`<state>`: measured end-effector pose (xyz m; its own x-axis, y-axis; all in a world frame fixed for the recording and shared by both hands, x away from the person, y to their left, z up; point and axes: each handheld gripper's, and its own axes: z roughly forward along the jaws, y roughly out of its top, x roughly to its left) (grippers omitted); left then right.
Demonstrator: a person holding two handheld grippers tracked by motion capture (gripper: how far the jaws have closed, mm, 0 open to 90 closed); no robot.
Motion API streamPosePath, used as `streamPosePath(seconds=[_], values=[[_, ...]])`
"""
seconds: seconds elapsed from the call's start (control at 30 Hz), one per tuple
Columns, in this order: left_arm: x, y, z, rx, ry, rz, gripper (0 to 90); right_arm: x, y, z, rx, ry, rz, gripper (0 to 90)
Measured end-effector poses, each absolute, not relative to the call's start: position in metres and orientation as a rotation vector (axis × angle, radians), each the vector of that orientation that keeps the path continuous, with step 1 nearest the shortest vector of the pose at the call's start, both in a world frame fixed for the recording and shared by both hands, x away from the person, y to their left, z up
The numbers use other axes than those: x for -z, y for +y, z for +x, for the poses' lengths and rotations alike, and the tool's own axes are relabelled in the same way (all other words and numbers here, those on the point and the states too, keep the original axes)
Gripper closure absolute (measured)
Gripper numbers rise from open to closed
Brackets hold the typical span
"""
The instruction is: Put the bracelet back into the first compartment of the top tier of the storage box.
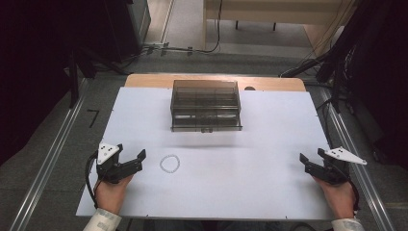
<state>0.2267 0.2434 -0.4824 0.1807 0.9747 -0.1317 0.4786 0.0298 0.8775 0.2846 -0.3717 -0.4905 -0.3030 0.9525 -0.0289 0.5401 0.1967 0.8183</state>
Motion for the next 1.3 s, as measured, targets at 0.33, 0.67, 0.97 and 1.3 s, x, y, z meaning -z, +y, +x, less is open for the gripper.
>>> streamPosePath(seconds=[0.33,0.67,0.97,1.3], values=[[0.482,0.242,0.226,-0.71,1.422,1.589,12.7,0.491,-0.371,0.285,-0.977,1.931,1.385,24.2],[0.482,0.239,0.225,-0.7,1.404,1.593,13.6,0.491,-0.371,0.285,-0.975,1.933,1.386,24.2],[0.482,0.234,0.225,-0.699,1.391,1.603,14.1,0.491,-0.371,0.285,-0.977,1.934,1.386,24.0],[0.482,0.23,0.225,-0.71,1.368,1.622,15.5,0.492,-0.371,0.285,-0.972,1.937,1.393,23.9]])
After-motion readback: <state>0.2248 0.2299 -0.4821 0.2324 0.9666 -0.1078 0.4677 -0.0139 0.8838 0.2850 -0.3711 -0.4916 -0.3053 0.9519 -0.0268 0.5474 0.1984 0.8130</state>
